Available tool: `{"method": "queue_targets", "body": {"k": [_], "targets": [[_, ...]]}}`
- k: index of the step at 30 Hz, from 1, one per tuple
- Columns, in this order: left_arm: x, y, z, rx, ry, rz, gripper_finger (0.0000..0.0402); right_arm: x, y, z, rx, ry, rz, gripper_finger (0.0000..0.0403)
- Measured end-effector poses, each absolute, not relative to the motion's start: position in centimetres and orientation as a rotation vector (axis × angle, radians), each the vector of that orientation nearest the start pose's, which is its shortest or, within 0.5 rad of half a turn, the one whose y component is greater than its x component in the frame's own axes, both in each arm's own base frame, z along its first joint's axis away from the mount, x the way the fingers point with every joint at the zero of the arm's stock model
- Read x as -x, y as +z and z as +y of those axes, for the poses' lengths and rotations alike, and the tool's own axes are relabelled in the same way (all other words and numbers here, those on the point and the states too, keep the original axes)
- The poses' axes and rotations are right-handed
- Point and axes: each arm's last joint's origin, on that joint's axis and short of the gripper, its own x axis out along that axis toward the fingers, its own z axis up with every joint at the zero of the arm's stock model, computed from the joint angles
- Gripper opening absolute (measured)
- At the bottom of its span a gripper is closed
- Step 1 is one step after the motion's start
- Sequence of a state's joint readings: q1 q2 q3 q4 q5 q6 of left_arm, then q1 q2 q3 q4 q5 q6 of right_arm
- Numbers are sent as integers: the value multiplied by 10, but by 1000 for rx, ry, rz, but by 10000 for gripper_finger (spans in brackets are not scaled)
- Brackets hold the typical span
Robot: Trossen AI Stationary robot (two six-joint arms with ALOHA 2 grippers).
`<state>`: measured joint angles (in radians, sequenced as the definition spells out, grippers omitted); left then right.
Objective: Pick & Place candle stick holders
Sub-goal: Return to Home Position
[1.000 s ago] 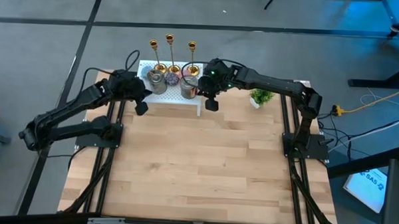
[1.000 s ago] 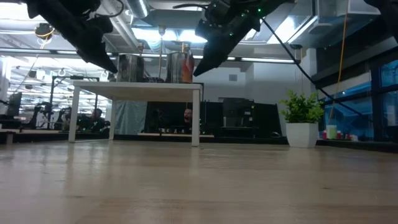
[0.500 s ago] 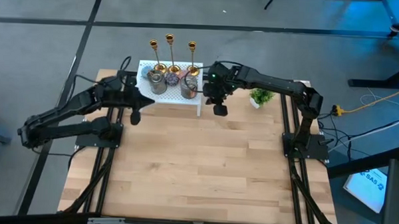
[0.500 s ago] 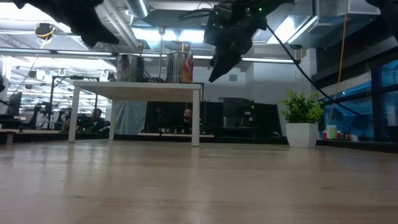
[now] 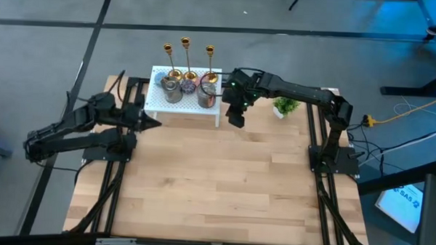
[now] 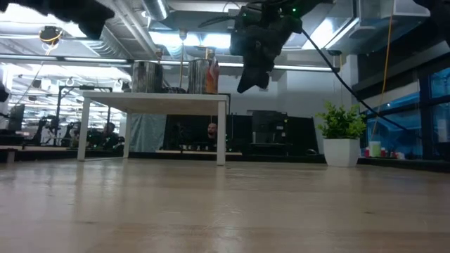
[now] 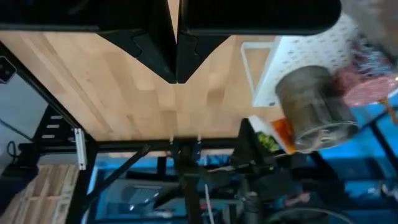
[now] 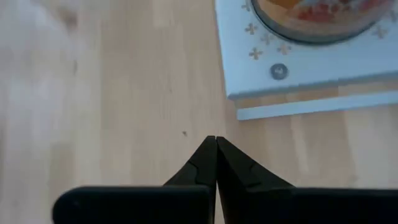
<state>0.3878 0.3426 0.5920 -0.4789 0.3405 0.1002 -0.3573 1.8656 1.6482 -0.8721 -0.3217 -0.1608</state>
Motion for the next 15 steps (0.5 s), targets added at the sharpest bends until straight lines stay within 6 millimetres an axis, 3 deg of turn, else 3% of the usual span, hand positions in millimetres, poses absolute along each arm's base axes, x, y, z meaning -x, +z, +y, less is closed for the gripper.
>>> {"method": "queue_targets", "body": {"k": [6, 12, 15], "targets": [[-79, 236, 19, -6, 25, 36, 2, -365, 274, -119, -327, 35, 1118, 6], [-86, 191, 21, 73, 20, -3, 2, -365, 270, -76, -262, 137, 1251, 6], [-93, 174, 22, 84, 54, -37, 2, -363, 268, -58, -177, 44, 1252, 6]]}}
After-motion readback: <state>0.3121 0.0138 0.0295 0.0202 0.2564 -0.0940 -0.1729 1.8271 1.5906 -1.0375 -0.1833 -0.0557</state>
